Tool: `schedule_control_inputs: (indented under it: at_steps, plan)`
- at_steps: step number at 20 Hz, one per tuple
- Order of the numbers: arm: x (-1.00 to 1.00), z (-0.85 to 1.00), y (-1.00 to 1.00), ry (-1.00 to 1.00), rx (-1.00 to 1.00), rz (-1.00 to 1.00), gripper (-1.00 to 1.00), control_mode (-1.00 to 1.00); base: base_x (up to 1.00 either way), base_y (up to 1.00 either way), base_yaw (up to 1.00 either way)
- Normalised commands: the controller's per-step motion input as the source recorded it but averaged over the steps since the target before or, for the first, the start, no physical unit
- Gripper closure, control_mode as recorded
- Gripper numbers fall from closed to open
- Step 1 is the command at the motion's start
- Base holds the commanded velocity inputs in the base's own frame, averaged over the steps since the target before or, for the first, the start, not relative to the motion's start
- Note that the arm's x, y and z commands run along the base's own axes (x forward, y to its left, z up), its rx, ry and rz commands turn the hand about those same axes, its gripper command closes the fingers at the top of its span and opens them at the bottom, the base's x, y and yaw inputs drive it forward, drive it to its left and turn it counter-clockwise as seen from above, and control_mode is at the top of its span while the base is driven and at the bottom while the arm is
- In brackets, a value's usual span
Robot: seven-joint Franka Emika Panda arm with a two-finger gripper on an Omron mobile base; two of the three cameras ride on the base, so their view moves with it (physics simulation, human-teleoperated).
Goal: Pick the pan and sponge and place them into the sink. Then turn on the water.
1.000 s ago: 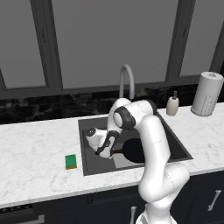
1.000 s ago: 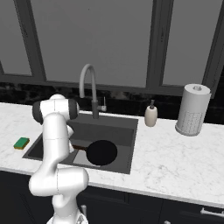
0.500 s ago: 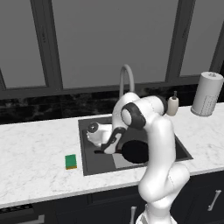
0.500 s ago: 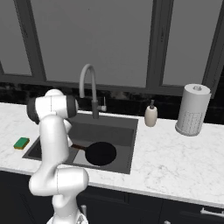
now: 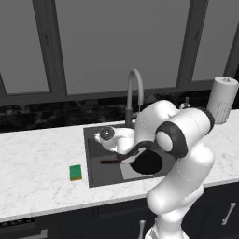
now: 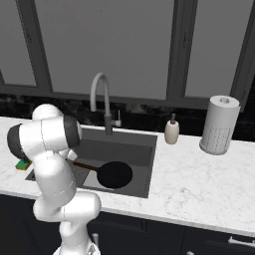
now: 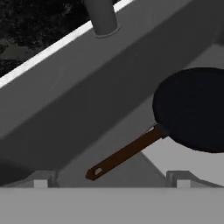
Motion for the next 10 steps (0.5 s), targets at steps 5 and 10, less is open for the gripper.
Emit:
schedule_control_inputs:
  at_steps: [5, 10]
  plan:
    - [-0.93, 0.91, -0.02, -0.27, 0.10, -0.06, -1.00, -1.00, 0.00, 0.00, 0.00]
    - [-1.00, 0.72, 0.00, -0.08, 0.15, -0.05, -1.00, -1.00, 0.00, 0.00, 0.00]
